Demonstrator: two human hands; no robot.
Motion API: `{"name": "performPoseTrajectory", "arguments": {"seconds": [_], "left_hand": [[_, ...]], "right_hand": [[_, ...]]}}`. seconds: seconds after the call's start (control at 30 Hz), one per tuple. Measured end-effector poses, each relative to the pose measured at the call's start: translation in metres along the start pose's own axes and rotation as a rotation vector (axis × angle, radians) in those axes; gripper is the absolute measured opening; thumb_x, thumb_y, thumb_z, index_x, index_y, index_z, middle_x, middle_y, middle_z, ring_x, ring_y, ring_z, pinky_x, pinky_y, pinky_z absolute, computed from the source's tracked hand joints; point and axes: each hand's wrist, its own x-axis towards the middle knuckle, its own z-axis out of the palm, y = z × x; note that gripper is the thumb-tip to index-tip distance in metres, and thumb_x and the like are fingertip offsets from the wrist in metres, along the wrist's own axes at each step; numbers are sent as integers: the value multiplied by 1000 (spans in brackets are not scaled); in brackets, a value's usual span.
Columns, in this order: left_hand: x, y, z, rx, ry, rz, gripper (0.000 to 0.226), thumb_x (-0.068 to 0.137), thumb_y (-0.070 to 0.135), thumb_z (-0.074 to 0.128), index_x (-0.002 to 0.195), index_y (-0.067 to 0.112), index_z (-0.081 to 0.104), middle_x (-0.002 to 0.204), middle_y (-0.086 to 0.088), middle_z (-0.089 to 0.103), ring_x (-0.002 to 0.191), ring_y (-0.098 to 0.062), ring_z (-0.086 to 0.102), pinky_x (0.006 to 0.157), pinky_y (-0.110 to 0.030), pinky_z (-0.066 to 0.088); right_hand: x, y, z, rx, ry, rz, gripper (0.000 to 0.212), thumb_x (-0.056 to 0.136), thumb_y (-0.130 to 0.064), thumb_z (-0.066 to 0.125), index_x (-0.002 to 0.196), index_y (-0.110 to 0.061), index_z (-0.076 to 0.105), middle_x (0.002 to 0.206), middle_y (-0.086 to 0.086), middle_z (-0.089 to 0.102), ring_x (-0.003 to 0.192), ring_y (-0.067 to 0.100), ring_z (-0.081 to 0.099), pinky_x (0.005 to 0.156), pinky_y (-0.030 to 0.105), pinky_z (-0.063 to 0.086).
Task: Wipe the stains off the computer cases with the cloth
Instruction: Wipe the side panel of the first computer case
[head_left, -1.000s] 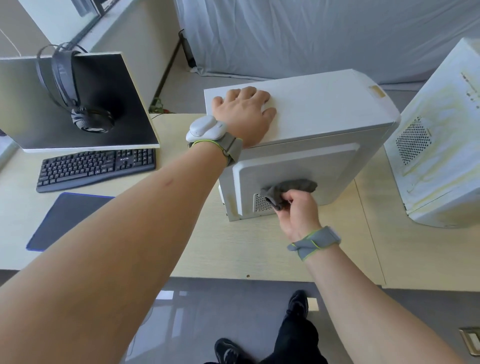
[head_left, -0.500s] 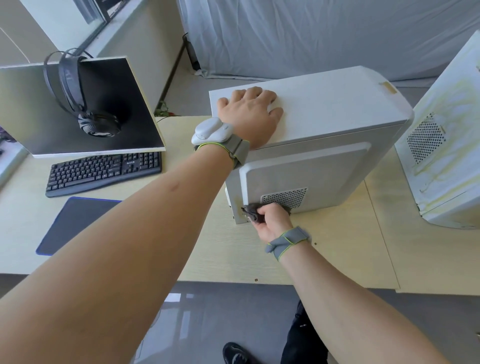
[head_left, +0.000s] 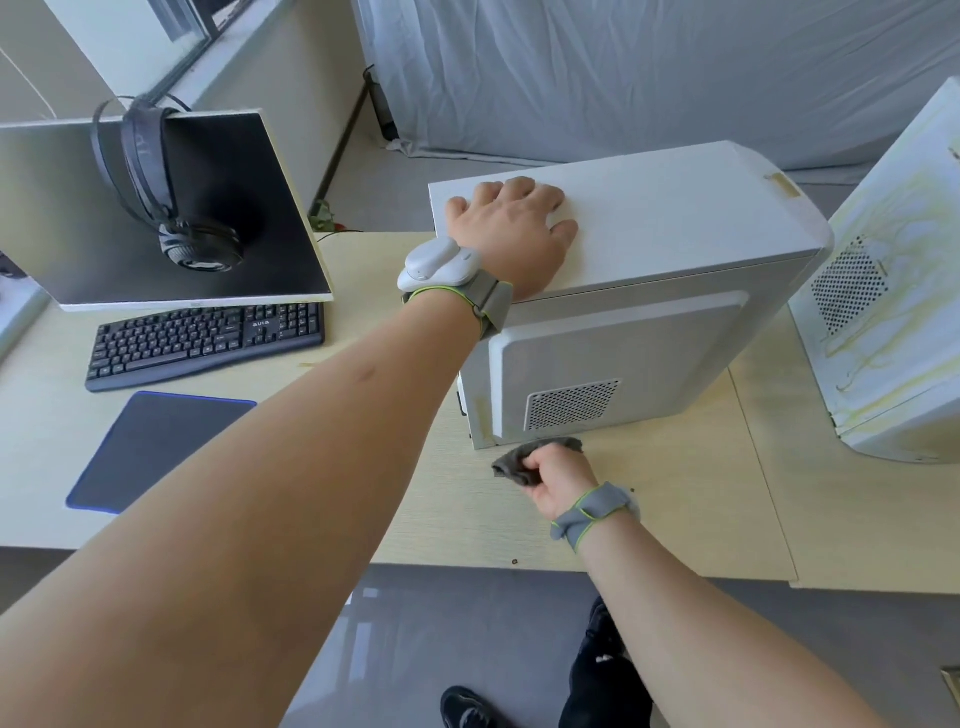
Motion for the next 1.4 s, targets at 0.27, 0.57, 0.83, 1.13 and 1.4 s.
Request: {"name": "performPoseTrajectory", "arguments": {"seconds": [0.27,0.57,0.83,1.13,1.4], "left_hand": [[1,0,1,3,5,3,45,99,56,31,139,45,47,149,15,43,138,-20,36,106,-43,23],[-1,2,0,5,4,5,45,99,54,30,138,42,48,149,14,43,137,-20,35,105,-43,23],[0,1,-2,-13,-20,6,46,99,55,31,140,41,47,150,13,43,139,-21,34,107,-44,23],[3,-4,-3,-75,-29,-1,45,95,55,36,136,43,51,143,16,48,137,-21,36,105,-41,23],[4,-3,-1,-78,-19,-21,47,94,57,39,138,46,50,148,18,45,139,-18,35,106,-40,22]], "right_hand": [[25,17,24,165,-89,37,18,94,9,53,84,-6,59,85,11,59,78,22,57,72,36,54],[-48,-26,32,307,-192,-118,24,89,16,42,89,-1,59,88,14,61,77,26,62,55,28,58],[-107,-67,28,377,-375,-334,24,86,15,45,96,-1,59,95,15,65,89,28,66,80,35,57],[-71,-14,1,-57,-152,-146,21,55,1,41,73,-5,51,78,15,44,70,30,52,65,32,42],[-25,31,1,-94,-60,194,29,90,10,21,88,1,48,84,15,52,70,33,54,60,35,41]]}}
